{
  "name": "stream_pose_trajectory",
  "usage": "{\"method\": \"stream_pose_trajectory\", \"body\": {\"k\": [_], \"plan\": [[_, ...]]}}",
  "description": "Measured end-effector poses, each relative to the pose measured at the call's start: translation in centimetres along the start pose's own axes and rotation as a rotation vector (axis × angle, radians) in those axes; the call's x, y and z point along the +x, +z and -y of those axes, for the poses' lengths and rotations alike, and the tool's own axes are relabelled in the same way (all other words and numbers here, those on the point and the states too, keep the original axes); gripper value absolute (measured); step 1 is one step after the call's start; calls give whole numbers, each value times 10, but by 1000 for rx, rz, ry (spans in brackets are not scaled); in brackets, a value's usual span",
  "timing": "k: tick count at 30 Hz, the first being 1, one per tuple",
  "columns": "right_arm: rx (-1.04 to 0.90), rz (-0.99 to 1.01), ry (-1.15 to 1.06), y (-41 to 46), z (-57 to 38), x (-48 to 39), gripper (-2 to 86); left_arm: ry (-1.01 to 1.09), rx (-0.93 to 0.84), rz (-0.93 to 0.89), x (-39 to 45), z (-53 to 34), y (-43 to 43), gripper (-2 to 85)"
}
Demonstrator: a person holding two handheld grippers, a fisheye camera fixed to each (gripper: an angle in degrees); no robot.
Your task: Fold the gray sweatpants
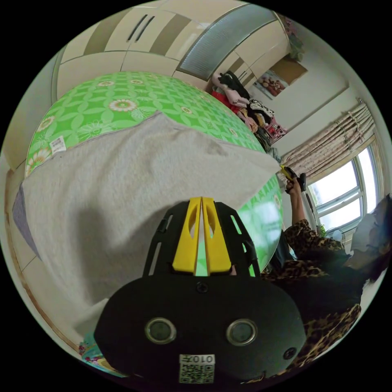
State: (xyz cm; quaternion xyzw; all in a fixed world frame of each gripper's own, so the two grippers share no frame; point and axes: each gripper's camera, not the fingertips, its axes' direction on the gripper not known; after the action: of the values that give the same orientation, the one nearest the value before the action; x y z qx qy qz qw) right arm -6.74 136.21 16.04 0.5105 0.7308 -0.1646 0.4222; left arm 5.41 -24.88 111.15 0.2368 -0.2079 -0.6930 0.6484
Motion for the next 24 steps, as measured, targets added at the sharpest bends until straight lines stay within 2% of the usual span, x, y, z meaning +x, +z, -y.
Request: {"method": "stream_pose_trajectory", "body": {"k": [2, 4, 8, 10, 14, 19, 24], "plan": [[-47, -53, 46, 12, -4, 6, 42, -6, -4, -11, -4, 0, 2, -2], [-102, -12, 71, 30, -8, 11, 63, -11, -17, -20, -7, 0, 4, -2], [5, 81, 77, 24, -17, 7, 105, -18, -21, -24, -13, -5, 1, -2], [79, 118, 79, 15, -25, -2, 99, -15, -15, -13, -14, -10, -6, -2], [90, 219, -38, 17, -30, -42, 57, -17, 16, 3, -20, -22, -26, -2], [-95, 312, -288, 72, -29, -151, 33, -55, 16, 68, -37, -28, -33, -2], [-385, 277, -545, 163, -42, -274, 46, -84, 47, -12, -53, -37, -42, -2]]}}
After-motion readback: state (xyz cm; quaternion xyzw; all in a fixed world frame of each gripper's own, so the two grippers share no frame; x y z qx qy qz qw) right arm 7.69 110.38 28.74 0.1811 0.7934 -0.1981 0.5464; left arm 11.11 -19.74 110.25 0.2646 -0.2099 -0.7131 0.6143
